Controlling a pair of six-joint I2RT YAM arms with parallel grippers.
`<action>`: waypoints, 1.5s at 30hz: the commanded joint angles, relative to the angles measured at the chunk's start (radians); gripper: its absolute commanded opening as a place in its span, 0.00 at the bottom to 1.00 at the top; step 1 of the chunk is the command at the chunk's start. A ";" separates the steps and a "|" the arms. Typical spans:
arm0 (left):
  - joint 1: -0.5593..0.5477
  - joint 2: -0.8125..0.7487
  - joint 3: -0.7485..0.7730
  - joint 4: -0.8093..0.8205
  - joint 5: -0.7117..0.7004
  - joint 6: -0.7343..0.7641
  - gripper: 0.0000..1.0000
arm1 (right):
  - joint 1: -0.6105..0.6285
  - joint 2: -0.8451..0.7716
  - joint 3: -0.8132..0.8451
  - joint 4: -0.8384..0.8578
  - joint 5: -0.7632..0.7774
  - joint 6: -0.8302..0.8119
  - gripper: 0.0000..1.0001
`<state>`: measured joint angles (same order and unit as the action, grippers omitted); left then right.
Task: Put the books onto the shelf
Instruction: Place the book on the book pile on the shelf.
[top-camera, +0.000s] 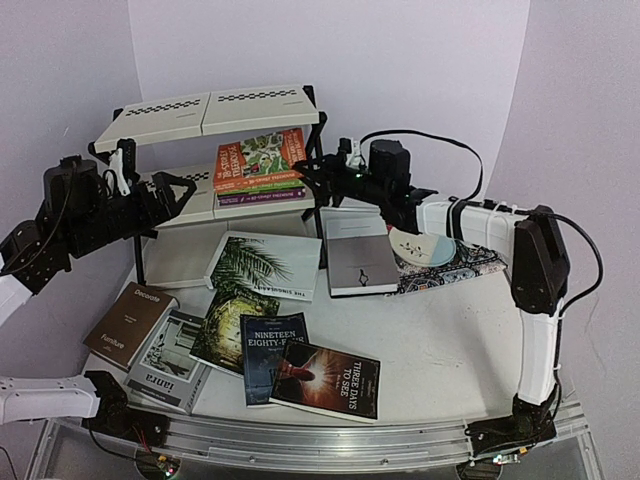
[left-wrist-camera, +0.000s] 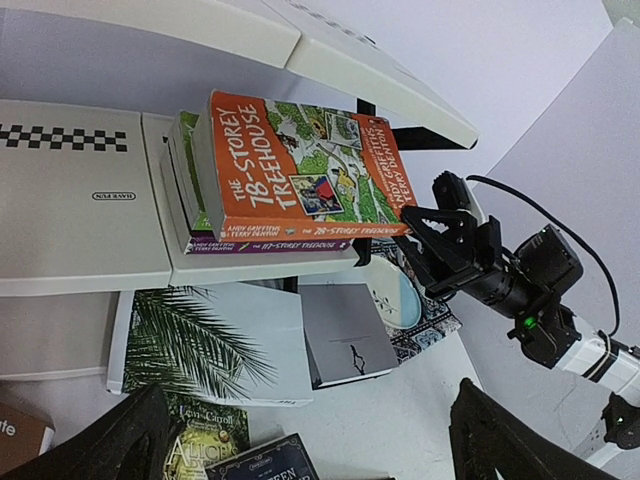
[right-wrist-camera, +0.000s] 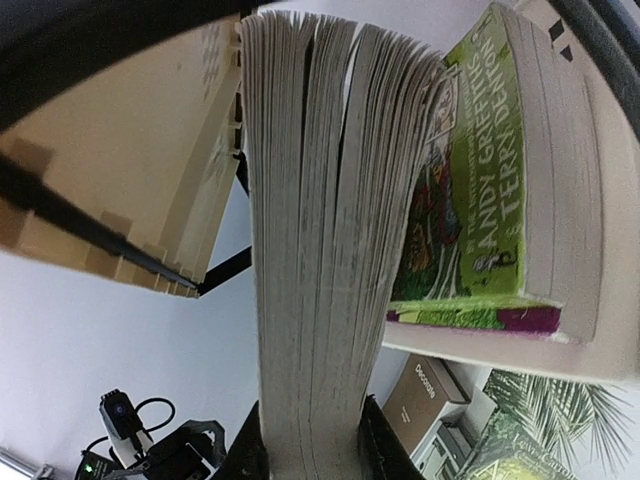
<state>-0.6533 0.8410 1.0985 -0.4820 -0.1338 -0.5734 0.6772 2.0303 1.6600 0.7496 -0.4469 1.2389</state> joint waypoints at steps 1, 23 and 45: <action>0.005 0.000 0.019 0.007 -0.022 0.002 0.99 | -0.024 0.022 0.138 0.115 -0.006 0.013 0.00; 0.004 0.019 0.025 0.006 -0.006 0.005 0.99 | -0.033 0.142 0.317 -0.022 -0.091 0.057 0.00; 0.004 0.013 0.024 0.006 -0.026 0.021 0.98 | -0.042 0.151 0.327 -0.049 -0.057 0.050 0.47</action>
<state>-0.6533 0.8704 1.0985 -0.4821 -0.1352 -0.5724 0.6392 2.2093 1.9423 0.6080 -0.5060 1.3060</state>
